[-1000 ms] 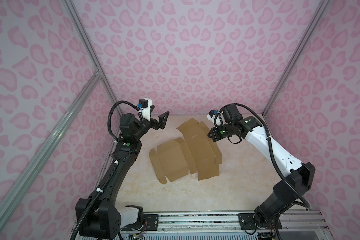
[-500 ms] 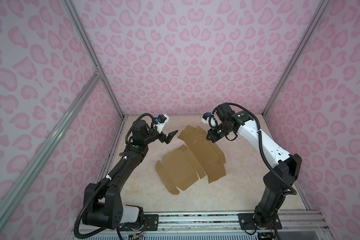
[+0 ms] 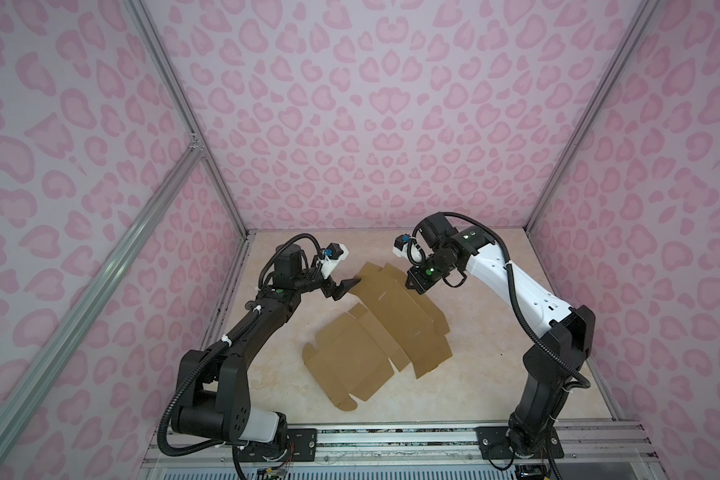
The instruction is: Fold the paper box
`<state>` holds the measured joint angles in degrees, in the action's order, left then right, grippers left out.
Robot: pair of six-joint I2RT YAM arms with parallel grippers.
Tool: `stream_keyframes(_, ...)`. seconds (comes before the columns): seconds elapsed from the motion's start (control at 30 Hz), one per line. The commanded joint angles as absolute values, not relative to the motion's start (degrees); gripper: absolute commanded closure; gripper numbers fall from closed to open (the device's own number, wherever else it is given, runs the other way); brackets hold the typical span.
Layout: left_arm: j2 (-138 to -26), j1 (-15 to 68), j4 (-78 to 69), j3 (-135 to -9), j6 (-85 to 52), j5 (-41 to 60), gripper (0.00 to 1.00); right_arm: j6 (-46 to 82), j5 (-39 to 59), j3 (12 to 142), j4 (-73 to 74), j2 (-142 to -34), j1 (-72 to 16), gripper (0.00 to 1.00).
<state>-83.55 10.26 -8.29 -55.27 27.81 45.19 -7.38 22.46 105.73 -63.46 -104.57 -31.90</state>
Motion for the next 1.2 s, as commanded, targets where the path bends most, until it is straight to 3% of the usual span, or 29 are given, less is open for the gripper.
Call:
stream_keyframes(0.0,-85.26,10.84,-4.59,-57.33,30.56,46.77,0.14,-8.57,22.37,105.74,-64.42,-104.68,-32.75,1.0)
stream_keyframes(0.43,-87.08,11.13,1.77,-61.08,31.62,49.11,0.52,-8.79,20.75,105.74,-64.6,-104.19,-34.19,1.0)
stream_keyframes(0.73,-90.11,11.08,7.99,-64.85,30.51,53.5,0.67,-8.85,17.9,105.78,-63.81,-102.68,-35.29,1.0)
stream_keyframes(1.17,-91.07,11.08,9.83,-66.15,29.83,55.89,0.8,-9.06,15.6,106.07,-63.79,-102.97,-36.54,1.0)
